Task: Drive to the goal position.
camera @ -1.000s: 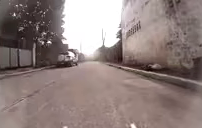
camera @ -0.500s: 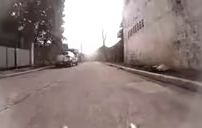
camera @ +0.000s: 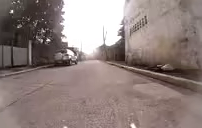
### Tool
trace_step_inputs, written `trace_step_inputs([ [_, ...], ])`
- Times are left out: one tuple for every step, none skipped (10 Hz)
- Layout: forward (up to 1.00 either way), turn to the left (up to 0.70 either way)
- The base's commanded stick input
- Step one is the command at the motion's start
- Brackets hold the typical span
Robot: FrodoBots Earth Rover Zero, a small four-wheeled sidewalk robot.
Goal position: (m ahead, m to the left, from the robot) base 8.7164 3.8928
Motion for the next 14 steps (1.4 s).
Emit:
trace_step_inputs([
  [0.70,0.01],
  [0.70,0.01],
  [0.70,0.01],
  [0.70,0.01],
  [0.70,0.01],
  [0.70,0.01],
  [0.70,0.01],
  [0.70,0.01],
  [0.70,0.01],
  [0.70,0.01],
  [0.70,0.01],
  [0.70,0.01],
  [0.70,0.01],
  [0.70,0.01],
])
